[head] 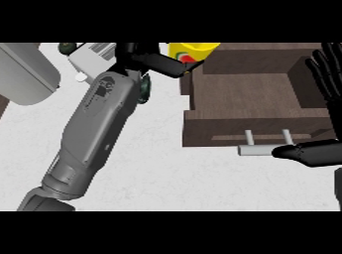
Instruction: Pick up the cup, place it into the drawer and close the drawer
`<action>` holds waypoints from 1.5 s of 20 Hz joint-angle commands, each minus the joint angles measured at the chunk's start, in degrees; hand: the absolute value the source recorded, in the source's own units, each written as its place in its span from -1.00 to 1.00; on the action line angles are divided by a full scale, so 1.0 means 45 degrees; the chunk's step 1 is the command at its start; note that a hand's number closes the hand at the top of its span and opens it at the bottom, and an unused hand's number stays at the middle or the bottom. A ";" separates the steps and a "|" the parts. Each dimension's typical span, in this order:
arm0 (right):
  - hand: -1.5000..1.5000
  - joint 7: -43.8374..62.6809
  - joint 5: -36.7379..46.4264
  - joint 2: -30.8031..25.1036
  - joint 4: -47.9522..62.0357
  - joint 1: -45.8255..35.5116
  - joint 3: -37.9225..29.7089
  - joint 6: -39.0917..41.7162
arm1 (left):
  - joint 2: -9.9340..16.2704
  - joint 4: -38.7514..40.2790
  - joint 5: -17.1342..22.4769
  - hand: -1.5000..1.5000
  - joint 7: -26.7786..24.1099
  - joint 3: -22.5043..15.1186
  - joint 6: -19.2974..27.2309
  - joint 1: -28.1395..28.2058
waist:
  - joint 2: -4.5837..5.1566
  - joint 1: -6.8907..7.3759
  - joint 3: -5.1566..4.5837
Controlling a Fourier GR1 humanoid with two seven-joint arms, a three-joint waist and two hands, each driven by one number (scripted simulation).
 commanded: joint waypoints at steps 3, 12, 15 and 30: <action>-1.00 -0.0377 0.0422 0.0405 -0.0067 0.0016 0.0511 -0.0175 | -0.0029 0.1959 0.1128 1.00 0.2151 -0.1491 0.2216 -0.2650 | 0.0071 -0.0382 0.0005; -1.00 -0.0120 -0.0394 0.0025 0.0481 -0.0801 -0.0062 0.0158 | -0.0030 0.5487 0.1923 1.00 0.2355 -0.2931 0.2728 -0.4090 | 0.0257 -0.1021 0.0015; -1.00 0.0130 -0.0384 -0.0101 0.0467 -0.1450 0.0170 0.0275 | -0.0030 0.6245 0.1878 1.00 0.2676 -0.3506 0.1777 -0.4122 | 0.0425 -0.1382 0.0018; -1.00 0.0026 -0.1693 0.0551 0.0622 -0.1815 0.1798 0.2013 | -0.0030 0.5785 0.4106 -1.00 0.1211 -0.4414 0.1316 -0.2791 | 0.0711 -0.2524 -0.0009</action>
